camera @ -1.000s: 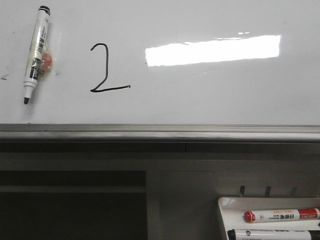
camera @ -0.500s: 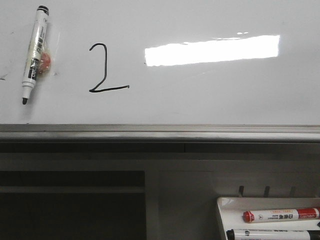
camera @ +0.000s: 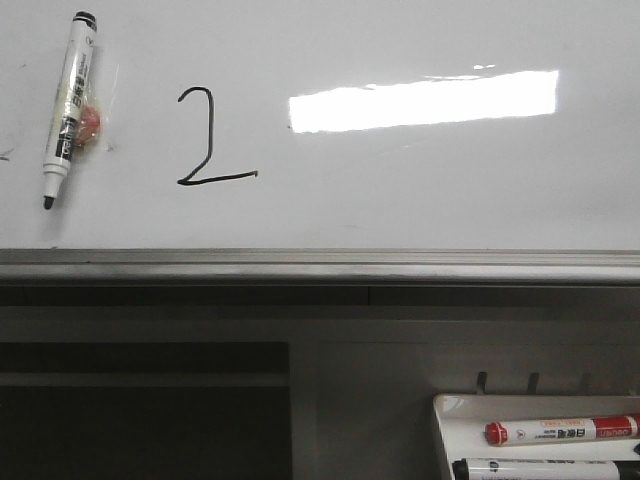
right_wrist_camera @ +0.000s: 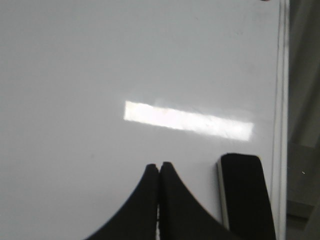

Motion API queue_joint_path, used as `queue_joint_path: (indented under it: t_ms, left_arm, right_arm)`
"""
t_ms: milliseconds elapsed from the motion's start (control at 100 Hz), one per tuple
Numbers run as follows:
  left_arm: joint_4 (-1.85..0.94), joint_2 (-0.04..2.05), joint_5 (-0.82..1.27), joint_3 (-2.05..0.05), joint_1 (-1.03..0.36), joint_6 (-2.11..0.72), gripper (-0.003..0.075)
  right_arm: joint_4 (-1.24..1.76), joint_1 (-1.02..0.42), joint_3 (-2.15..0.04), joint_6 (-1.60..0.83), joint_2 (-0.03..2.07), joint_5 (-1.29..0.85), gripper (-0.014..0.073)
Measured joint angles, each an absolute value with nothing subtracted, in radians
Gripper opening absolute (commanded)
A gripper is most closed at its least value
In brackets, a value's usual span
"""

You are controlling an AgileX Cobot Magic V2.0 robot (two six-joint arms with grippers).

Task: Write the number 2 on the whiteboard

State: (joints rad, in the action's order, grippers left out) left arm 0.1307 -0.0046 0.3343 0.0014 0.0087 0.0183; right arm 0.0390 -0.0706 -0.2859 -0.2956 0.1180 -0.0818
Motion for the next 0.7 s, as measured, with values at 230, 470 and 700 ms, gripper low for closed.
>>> queue_joint_path:
  t_ms: [230, 470, 700]
  left_arm:
    - [0.131, -0.005, 0.334, 0.001, 0.009, 0.018, -0.002]
    - [0.131, -0.005, 0.334, 0.001, 0.009, 0.018, -0.002]
    - [0.133, -0.005, 0.334, 0.001, 0.009, 0.018, -0.002]
  right_arm:
    - [0.019, -0.004, -0.116, -0.232, 0.034, -0.075, -0.0063]
    - [-0.005, -0.004, 0.016, -0.116, -0.01, -0.048, -0.0063]
    - [-0.012, -0.004, 0.016, -0.108, -0.01, -0.195, -0.0063]
